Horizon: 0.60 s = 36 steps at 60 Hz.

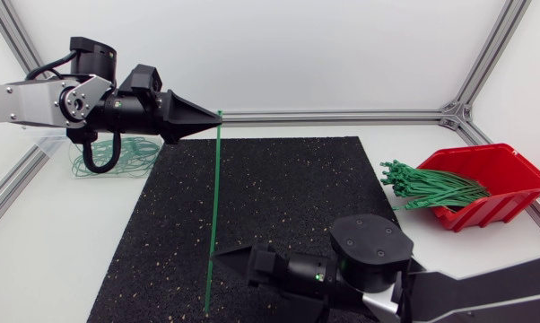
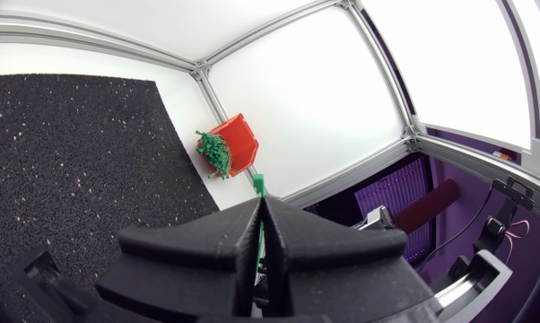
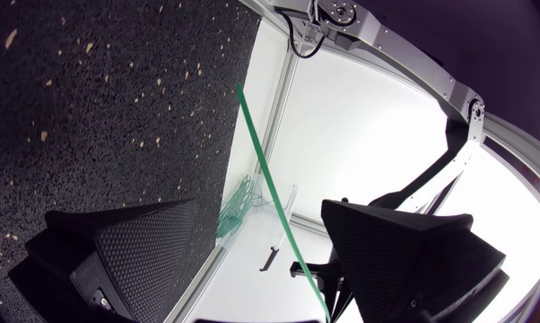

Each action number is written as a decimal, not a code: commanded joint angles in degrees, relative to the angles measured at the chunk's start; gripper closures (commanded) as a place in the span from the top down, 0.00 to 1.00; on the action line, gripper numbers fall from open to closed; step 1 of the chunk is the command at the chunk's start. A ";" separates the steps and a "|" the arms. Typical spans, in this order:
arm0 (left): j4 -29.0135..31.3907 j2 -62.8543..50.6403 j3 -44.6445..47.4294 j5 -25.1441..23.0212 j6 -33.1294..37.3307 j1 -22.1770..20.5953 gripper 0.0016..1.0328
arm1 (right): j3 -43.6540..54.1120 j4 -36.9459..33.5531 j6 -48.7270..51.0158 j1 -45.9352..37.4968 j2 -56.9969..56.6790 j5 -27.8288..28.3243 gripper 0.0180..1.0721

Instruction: Take a green cable tie from the red box, thread the tail through the head to close it, then place it in the transparent bin on the left.

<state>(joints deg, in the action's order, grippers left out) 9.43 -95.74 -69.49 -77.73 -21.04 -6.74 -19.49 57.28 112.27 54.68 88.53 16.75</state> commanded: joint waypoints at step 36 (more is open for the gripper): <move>-0.47 -5.42 -3.37 -2.16 -2.25 0.50 0.03 | -4.33 1.35 -8.03 2.54 5.16 0.30 0.48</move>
<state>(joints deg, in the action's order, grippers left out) 9.13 -99.92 -71.42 -78.87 -22.13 -6.74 -23.20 57.69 105.12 56.60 93.03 16.73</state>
